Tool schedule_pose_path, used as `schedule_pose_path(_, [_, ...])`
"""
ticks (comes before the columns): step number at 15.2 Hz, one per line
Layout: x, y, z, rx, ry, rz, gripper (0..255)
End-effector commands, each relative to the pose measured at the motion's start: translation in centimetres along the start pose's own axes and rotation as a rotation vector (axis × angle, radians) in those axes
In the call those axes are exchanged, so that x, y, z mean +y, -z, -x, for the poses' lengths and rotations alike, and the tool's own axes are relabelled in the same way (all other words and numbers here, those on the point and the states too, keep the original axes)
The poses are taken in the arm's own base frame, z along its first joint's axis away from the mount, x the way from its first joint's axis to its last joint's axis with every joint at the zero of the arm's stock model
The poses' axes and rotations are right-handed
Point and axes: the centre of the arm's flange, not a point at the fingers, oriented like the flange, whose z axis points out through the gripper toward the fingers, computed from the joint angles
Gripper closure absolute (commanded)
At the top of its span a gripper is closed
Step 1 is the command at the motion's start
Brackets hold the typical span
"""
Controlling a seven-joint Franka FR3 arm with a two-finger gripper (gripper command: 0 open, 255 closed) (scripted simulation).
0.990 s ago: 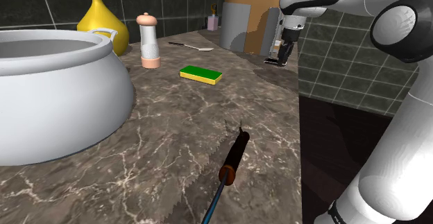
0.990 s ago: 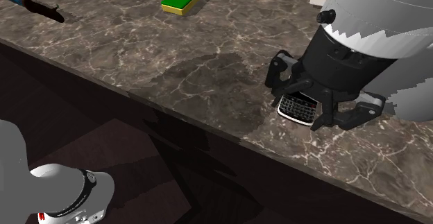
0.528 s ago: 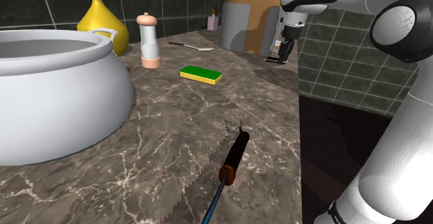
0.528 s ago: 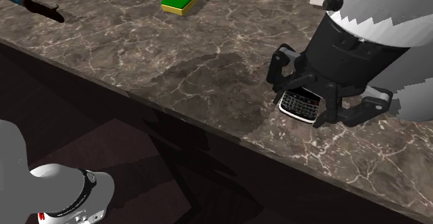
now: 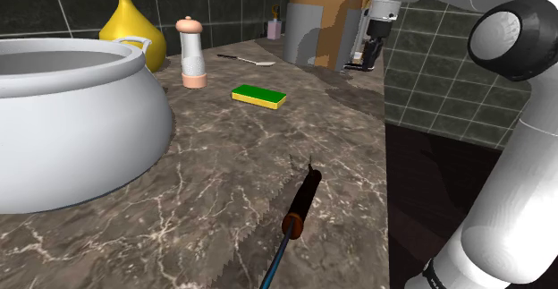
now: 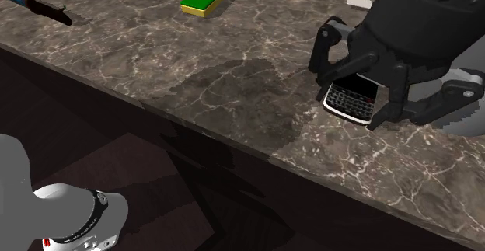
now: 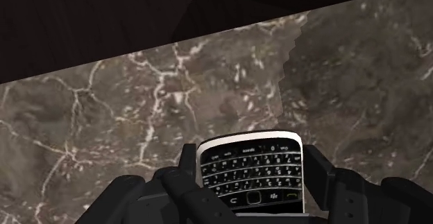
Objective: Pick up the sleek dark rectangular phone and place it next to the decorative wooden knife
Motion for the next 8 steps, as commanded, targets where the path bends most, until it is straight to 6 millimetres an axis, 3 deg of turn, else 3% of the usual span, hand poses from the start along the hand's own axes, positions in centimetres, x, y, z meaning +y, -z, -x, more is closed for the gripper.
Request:
schedule_pose_path(1, [-0.1,1.0,0.0,0.000,0.000,0.000,255])
schedule_pose_path(8, [-0.1,4.7,0.0,0.000,0.000,0.000,255])
